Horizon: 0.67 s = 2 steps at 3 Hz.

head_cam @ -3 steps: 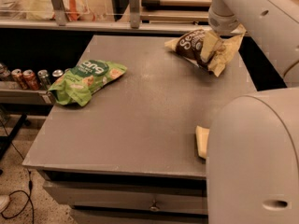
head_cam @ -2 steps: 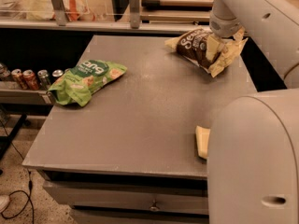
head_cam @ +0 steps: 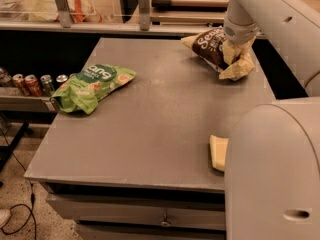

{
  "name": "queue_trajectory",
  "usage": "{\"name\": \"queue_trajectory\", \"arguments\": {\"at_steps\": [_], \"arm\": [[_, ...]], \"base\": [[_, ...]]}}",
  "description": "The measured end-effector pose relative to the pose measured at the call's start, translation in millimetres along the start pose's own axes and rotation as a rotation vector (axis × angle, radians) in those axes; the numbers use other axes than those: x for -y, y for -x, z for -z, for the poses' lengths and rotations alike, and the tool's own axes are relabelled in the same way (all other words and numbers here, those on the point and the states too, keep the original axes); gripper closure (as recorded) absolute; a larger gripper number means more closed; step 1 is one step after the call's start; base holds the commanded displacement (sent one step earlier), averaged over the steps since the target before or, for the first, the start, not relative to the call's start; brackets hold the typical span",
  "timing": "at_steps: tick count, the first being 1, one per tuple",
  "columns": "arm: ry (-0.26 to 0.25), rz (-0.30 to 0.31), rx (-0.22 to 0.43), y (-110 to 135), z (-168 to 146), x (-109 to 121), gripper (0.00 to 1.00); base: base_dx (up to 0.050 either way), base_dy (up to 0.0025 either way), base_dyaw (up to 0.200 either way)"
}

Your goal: Move brown chip bag near green rice chip bag

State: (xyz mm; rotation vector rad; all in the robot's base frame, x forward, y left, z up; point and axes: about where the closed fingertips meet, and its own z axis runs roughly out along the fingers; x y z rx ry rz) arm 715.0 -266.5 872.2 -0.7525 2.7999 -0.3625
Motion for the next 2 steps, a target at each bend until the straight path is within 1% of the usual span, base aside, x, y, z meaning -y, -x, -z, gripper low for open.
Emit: {"name": "queue_trajectory", "arguments": {"at_steps": [1,2], "arm": [[0.015,0.021,0.013,1.3,7.1,-2.9,1.00],[0.025,0.063,0.036,5.2,22.3,-4.7,1.00]], "base": [[0.000,0.00000,0.000],[0.000,0.00000,0.000]]}}
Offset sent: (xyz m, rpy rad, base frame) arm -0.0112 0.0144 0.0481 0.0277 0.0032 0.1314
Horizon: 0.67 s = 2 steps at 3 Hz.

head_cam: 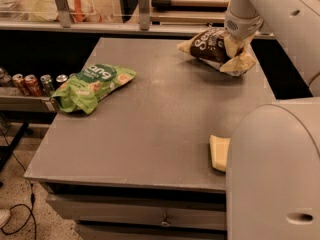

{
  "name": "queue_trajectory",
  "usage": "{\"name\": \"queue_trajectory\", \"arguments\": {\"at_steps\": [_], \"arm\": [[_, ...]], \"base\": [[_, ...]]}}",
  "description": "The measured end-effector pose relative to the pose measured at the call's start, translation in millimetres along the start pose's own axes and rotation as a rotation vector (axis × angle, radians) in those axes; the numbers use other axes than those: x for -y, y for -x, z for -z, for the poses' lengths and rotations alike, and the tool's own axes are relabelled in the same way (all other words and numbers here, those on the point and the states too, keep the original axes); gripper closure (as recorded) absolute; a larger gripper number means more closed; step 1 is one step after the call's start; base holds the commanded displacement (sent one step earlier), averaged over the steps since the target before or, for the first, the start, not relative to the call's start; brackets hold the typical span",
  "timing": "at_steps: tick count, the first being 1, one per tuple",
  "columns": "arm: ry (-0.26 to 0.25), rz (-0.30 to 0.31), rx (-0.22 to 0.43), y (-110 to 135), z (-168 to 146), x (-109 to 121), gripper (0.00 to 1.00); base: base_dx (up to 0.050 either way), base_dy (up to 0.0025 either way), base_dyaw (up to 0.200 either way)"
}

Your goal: Move brown chip bag near green rice chip bag

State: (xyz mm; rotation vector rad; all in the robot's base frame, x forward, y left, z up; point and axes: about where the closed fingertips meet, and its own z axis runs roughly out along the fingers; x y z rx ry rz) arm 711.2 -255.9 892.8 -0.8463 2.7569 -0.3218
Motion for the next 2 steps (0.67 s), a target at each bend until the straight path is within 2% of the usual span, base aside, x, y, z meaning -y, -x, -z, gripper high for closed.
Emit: {"name": "queue_trajectory", "arguments": {"at_steps": [2], "arm": [[-0.026,0.107,0.089,16.6,58.2,4.9,1.00]], "base": [[0.000,0.00000,0.000]]}}
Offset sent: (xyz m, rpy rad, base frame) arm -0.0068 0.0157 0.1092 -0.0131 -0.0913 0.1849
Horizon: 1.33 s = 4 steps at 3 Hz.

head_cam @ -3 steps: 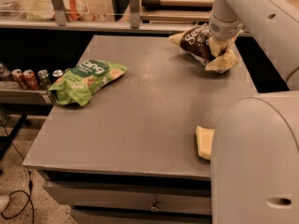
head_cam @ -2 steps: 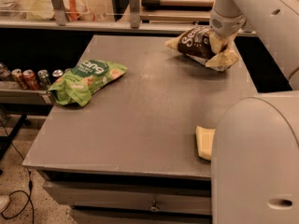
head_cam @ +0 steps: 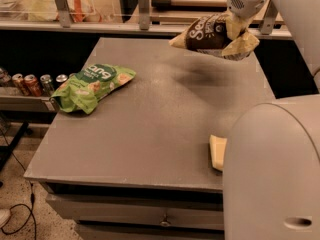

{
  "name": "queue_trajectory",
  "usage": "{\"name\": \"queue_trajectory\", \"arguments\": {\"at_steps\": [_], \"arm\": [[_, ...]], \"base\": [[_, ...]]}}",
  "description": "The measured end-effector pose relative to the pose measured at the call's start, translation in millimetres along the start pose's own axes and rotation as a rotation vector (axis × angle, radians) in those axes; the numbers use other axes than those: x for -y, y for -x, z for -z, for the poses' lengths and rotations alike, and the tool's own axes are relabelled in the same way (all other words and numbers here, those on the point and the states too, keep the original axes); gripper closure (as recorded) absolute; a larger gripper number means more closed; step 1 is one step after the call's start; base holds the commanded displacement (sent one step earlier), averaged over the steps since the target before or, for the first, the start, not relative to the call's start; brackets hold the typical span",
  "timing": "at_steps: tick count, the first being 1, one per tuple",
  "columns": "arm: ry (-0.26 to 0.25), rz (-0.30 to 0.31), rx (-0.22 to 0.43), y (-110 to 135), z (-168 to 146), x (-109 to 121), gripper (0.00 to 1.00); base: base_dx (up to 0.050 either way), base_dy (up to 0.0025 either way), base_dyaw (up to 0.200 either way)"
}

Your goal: Move brown chip bag near green rice chip bag

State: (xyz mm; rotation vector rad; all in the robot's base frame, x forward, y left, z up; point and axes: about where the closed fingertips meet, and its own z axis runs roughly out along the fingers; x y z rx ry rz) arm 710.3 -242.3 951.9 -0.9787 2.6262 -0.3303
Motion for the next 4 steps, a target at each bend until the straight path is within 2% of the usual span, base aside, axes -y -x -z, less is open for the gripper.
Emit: {"name": "queue_trajectory", "arguments": {"at_steps": [1,2,3,4], "arm": [[-0.022,0.041,0.067,17.7,22.4,4.7,1.00],[-0.027,0.043,0.076,21.5,19.5,5.8,1.00],[-0.004,0.104,0.130,44.7,30.4,-12.7,1.00],[0.029,0.200,0.212,72.5,54.5,-46.3,1.00]], "base": [[0.000,0.00000,0.000],[0.000,0.00000,0.000],[0.000,0.00000,0.000],[0.000,0.00000,0.000]]}}
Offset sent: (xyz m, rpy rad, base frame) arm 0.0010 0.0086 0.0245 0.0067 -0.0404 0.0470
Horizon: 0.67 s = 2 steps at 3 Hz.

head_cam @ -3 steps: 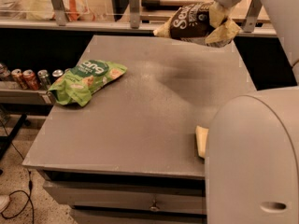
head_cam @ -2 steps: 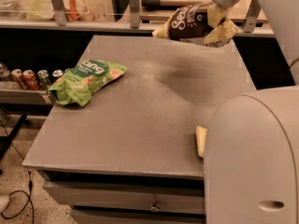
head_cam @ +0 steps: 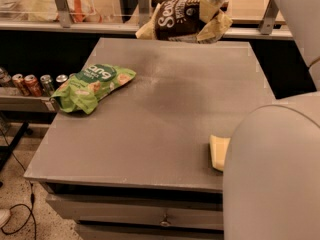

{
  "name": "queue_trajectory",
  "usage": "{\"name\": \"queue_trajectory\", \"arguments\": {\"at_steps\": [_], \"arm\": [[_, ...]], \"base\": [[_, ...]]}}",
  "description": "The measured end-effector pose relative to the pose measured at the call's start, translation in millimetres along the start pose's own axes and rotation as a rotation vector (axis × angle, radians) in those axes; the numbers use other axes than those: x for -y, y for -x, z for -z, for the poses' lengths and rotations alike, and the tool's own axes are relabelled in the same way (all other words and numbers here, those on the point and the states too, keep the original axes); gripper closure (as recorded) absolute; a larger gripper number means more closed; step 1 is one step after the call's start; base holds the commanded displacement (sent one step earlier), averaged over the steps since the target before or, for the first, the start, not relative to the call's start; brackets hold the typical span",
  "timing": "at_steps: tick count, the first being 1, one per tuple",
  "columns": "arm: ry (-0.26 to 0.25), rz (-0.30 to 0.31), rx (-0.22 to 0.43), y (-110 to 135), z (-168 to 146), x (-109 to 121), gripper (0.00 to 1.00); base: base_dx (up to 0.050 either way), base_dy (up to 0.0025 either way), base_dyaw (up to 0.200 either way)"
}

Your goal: Move brown chip bag near green rice chip bag

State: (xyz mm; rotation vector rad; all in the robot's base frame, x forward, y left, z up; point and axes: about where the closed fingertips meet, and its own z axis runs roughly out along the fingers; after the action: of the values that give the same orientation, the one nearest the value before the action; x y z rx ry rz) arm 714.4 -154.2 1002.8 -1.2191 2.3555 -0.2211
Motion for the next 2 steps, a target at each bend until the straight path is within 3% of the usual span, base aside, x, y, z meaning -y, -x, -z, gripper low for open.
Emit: {"name": "queue_trajectory", "arguments": {"at_steps": [2], "arm": [[0.110,0.208,0.121,69.4,20.4,-80.4,1.00]], "base": [[0.000,0.00000,0.000]]}}
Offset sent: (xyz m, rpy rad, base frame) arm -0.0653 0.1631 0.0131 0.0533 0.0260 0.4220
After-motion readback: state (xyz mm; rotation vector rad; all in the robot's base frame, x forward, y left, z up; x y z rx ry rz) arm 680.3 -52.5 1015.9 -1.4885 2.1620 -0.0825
